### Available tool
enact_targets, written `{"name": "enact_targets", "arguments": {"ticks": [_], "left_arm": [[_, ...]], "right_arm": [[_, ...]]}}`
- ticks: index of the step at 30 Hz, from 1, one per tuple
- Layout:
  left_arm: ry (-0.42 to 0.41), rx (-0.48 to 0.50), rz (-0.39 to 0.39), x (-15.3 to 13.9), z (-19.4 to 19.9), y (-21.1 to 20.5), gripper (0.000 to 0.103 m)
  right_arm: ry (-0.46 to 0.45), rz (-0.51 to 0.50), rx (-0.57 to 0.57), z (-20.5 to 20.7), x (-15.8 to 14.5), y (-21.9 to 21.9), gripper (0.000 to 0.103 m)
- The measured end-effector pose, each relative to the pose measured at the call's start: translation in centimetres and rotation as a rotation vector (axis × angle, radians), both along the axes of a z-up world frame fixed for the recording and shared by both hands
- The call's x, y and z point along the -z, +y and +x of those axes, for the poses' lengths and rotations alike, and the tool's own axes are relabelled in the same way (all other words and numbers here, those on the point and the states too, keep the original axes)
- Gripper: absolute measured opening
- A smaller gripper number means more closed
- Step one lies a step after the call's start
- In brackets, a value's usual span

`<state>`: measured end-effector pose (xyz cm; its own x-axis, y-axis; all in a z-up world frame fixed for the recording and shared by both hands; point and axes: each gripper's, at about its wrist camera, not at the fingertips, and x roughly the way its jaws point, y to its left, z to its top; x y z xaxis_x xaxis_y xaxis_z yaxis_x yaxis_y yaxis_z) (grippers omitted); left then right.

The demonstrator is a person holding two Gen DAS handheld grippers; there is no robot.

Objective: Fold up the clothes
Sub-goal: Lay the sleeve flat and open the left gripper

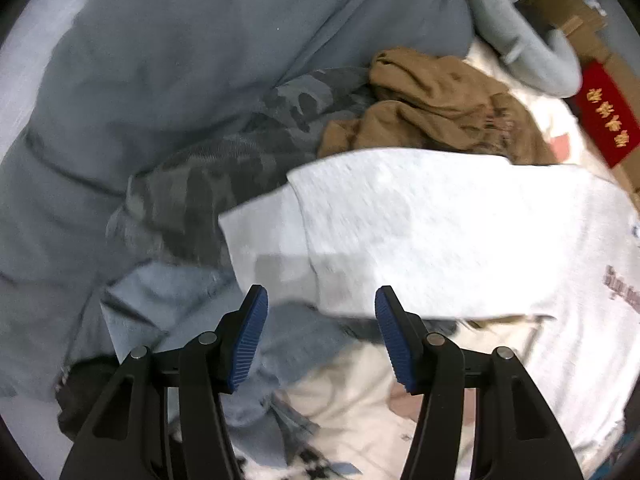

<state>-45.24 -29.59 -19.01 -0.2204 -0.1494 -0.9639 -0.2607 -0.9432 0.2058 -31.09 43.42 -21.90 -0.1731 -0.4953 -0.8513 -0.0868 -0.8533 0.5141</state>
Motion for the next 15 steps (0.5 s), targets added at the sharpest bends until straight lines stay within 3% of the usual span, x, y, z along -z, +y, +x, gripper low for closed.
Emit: {"name": "enact_targets", "arguments": {"ticks": [7, 15], "left_arm": [[-0.064, 0.046, 0.078, -5.2, 4.3, -0.3, 0.057], [-0.081, 0.126, 0.213, -10.7, 9.2, 0.5, 0.057]], "right_arm": [[0.002, -0.019, 0.048, 5.5, -8.0, 3.5, 0.043], [0.083, -0.061, 0.155, 11.7, -18.5, 7.8, 0.047]]}}
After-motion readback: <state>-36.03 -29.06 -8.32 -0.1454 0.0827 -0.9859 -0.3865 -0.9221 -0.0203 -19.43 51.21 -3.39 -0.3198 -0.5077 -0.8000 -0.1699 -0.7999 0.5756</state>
